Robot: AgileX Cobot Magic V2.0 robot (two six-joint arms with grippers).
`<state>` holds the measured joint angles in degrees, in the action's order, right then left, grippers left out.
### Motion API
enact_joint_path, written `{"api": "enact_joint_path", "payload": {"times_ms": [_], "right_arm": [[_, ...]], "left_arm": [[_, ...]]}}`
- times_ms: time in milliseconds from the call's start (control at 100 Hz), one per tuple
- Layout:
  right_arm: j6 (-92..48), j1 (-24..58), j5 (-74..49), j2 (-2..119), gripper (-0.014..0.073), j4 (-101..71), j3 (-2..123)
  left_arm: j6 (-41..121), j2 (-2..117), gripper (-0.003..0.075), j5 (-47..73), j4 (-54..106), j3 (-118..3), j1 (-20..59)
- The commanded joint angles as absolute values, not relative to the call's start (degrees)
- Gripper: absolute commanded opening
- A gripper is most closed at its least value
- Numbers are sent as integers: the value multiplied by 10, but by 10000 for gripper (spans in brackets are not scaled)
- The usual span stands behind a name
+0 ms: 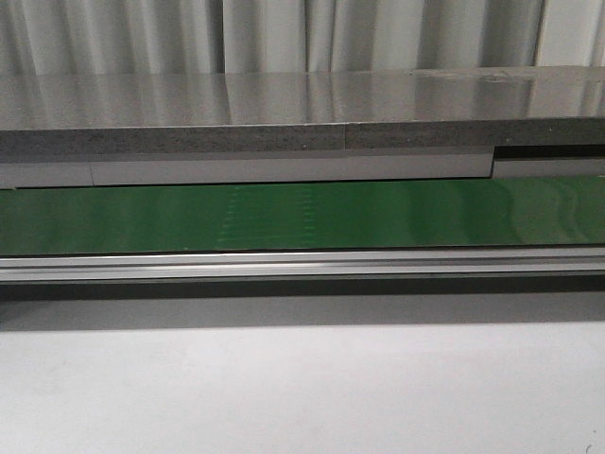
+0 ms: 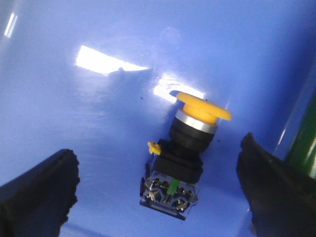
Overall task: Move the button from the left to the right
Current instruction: 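Lift the button with the left gripper and carry it over the belt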
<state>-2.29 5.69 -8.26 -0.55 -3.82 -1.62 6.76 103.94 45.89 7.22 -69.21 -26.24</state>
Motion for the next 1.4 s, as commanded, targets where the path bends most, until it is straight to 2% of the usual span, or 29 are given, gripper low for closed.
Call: {"api": "enact_joint_path", "payload": {"times_ms": [0, 670, 740, 930, 1070, 1230, 1390], "right_arm": [[-24, 58, -38, -17, -67, -34, -8], [-24, 58, -38, -17, -67, -34, -8], [-24, 58, -38, -17, -67, -34, -8], [-24, 58, -38, -17, -67, -34, -8], [-24, 58, -38, -17, -67, -34, -8], [-24, 58, -38, -17, -67, -34, -8], [-24, 58, -38, -17, -67, -34, -8]], "left_arm": [[71, 1035, 617, 452, 87, -708, -264], [71, 1085, 609, 434, 87, -707, -264], [71, 1085, 557, 434, 87, -707, -264], [71, 1085, 298, 434, 89, -707, -264], [71, 1085, 157, 437, 96, -707, -264], [71, 1084, 62, 447, 103, -710, -264], [71, 1074, 41, 474, 114, -734, -264]]}}
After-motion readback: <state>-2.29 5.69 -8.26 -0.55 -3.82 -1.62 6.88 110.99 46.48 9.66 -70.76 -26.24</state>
